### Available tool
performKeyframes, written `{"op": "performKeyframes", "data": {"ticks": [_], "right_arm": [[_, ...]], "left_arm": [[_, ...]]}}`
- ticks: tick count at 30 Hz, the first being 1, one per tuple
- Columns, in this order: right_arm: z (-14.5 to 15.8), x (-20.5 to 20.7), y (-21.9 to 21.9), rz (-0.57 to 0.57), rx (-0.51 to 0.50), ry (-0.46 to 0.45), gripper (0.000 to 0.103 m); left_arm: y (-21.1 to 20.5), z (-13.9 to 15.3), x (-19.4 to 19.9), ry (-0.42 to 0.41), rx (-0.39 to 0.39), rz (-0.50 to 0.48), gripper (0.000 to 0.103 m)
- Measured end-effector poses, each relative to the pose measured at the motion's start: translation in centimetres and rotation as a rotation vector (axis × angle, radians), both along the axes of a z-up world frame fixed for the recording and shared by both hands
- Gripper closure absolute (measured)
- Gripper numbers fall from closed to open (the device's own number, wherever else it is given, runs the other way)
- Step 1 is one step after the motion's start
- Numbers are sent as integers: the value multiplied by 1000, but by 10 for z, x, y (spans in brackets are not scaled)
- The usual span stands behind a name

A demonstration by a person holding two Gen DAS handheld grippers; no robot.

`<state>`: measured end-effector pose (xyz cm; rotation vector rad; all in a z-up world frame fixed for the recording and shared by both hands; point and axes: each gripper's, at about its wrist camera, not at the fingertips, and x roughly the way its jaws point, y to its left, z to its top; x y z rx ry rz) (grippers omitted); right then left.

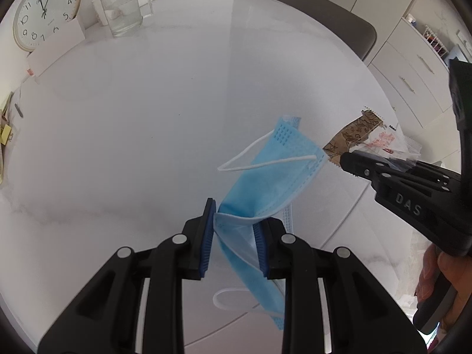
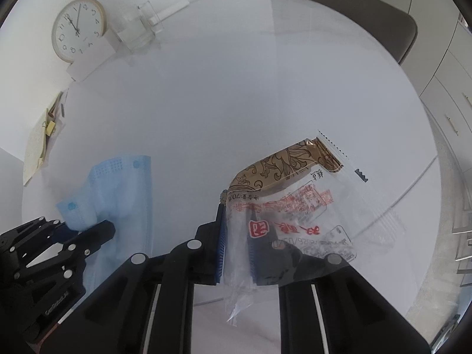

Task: Collect trash
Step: 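Carry the mask and snack bag to the wastebasket and open both tools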

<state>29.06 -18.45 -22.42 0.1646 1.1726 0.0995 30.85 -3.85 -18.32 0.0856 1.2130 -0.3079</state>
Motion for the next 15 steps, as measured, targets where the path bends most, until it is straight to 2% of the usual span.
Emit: {"op": "performKeyframes", "data": {"ticks": [3,7,15], "right_arm": [[19,-31,-6,4,-16,-31,89],[36,-91,-25,-7,-32,-45,89],[34,-220,-69,-96,-33,-7,89]], "left_arm": [[-7,14,-17,-25,-4,-25,78],[-28,31,-59,-53,6,-99,78],[-85,29,-163,-9,2,-270,78]]}}
